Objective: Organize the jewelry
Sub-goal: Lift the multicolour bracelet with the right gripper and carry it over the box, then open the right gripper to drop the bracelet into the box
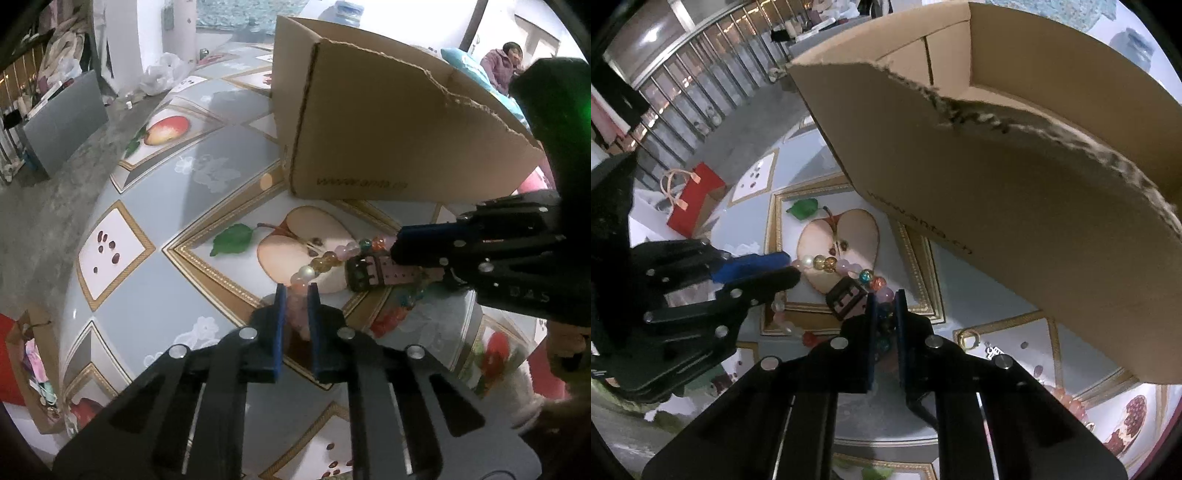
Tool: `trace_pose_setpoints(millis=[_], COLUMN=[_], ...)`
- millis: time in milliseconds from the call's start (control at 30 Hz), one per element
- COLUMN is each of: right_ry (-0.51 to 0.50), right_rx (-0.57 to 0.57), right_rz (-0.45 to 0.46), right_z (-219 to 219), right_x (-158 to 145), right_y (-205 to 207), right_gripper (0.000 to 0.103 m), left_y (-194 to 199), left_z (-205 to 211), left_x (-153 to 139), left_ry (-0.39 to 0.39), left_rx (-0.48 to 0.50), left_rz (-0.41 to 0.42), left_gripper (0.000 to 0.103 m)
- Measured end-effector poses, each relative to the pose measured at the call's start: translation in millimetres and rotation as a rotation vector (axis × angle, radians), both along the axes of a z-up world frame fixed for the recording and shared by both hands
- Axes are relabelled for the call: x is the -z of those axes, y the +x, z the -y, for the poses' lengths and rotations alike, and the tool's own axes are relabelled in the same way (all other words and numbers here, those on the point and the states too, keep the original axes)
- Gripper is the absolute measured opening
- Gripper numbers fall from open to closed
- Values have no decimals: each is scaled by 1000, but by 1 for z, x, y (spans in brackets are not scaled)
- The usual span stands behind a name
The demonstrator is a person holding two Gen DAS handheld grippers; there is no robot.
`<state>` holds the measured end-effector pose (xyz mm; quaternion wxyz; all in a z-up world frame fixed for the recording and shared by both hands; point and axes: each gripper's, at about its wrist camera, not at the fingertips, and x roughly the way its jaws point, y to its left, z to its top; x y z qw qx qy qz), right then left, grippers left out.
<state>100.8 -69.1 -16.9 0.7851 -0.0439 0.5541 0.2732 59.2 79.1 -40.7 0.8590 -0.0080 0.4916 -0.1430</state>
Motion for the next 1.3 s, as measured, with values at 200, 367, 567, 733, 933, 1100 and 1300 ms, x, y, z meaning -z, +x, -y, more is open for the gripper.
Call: trace_pose_setpoints(millis=[200, 367, 567, 733, 933, 1100, 1300], right_ry=[59, 101, 172, 238, 257, 256, 232], right_rx=[24, 42, 78, 88, 101, 138, 157], right_rz=[11, 29, 74, 152, 207, 91, -71], right_z=[11, 20, 31, 49, 71, 83, 86], right_x=[-14, -27, -54, -98, -134, -114, -72], right_y=[-9, -23, -35, -28, 24, 106, 188], right_gripper=[10, 10, 10, 10, 10, 10, 10], left_y=[-10, -24, -36, -23, 32, 104, 194], left_z=[-2, -1, 0, 8, 41, 70, 101], left_x=[-13, -34, -72, -120, -168, -162, -125], left_ry=[-33, -60, -119, -188, -150, -97, 26], left_rx=[0, 11, 37, 107, 194, 205, 195], left_rz=[34, 72, 135, 217, 319, 260, 103], left_gripper=[8, 8, 8, 8, 8, 8, 8])
